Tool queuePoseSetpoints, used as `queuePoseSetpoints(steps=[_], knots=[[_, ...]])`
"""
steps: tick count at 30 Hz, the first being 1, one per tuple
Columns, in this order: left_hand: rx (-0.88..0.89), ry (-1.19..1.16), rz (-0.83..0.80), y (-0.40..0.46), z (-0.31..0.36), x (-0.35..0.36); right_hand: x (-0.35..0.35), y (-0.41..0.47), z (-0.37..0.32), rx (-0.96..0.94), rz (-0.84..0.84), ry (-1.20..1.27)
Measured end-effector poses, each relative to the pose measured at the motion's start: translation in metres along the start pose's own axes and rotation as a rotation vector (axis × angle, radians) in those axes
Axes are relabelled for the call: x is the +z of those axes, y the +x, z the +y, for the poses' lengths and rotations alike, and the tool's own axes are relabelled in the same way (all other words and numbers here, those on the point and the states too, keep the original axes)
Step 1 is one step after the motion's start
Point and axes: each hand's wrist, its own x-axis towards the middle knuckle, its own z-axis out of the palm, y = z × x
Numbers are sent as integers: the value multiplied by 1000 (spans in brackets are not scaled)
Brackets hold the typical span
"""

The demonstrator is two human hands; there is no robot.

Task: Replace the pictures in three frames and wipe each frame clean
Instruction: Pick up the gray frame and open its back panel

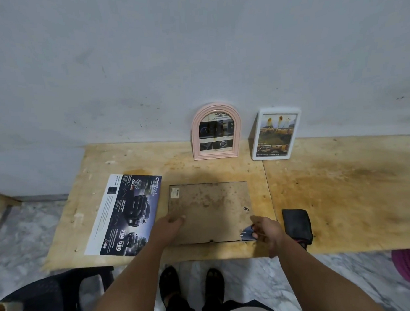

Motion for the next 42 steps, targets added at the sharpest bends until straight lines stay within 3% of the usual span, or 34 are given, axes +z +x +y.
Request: queuePoseSetpoints(steps=[3, 7, 16, 23, 30, 35, 42], knots=[[3, -34, 12, -2, -1, 1, 1, 8, -3, -42, 1, -87], [18, -38, 10, -4, 1, 4, 3, 23, -6, -189, 121, -186], [33, 121, 57, -2, 1, 9, 7, 44, 0, -299, 182, -275], [63, 170, -8, -6, -5, 4, 5, 60, -3, -232, 171, -320], [100, 165, -1, 19, -34, 6, -16, 61, -2, -71, 159, -161], [108, 165, 7, -1, -12, 4, -27, 28, -5, -119, 101, 16], [153, 186, 29, -4, -2, 4, -83, 17, -22, -208, 279, 172]])
